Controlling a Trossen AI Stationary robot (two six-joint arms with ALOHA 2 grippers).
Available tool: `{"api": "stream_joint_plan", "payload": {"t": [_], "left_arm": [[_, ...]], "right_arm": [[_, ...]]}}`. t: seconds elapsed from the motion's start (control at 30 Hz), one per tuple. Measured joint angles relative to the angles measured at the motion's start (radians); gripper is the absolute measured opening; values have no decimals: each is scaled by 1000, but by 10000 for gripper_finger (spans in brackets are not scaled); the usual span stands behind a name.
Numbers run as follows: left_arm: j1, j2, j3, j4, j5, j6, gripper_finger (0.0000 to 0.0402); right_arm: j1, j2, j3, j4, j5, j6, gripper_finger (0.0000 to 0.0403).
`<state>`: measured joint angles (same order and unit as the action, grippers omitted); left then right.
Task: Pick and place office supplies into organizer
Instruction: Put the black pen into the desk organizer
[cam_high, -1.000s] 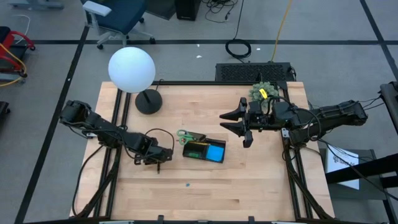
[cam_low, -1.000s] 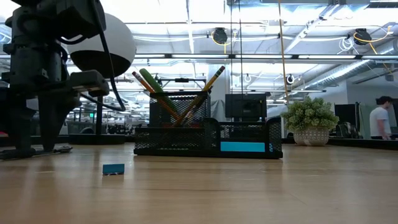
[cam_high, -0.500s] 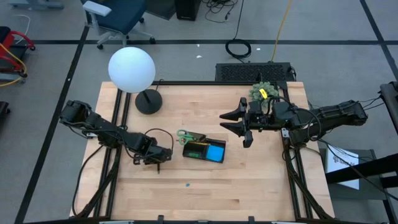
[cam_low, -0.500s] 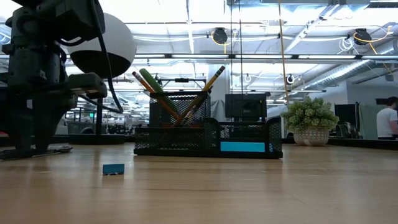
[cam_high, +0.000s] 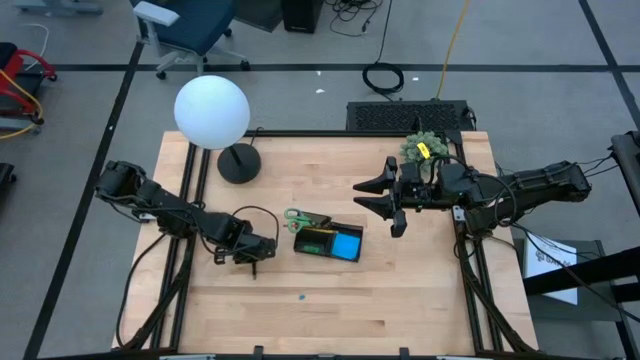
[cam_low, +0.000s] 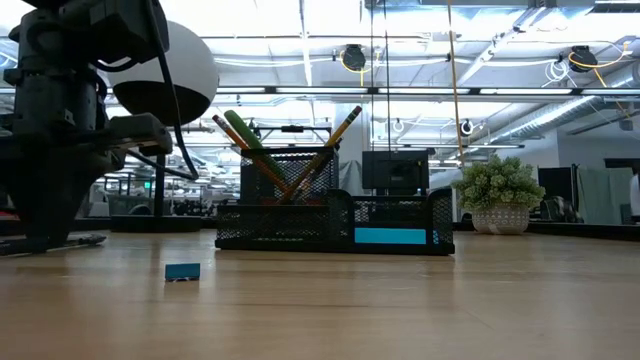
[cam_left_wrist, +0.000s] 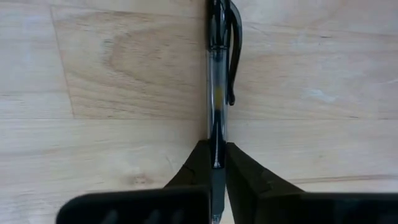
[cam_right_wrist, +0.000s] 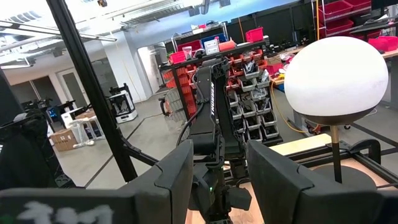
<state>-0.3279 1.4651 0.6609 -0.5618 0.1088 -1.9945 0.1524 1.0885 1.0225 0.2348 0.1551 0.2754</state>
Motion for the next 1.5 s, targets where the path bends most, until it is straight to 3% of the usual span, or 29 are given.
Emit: {"api": "stream_joint_plan", "payload": {"t": [0.37,0.9,1.5], "left_arm": [[0,-2,-2,15,-11,-1,14],[1,-108,-6,-29,-89,-8,12],[-9,-318,-3,-52,-282,-26,14]], "right_arm": [[0,0,0,0,0,0,139],[0,0,0,0,0,0,139],[0,0,0,0,0,0,139]]}}
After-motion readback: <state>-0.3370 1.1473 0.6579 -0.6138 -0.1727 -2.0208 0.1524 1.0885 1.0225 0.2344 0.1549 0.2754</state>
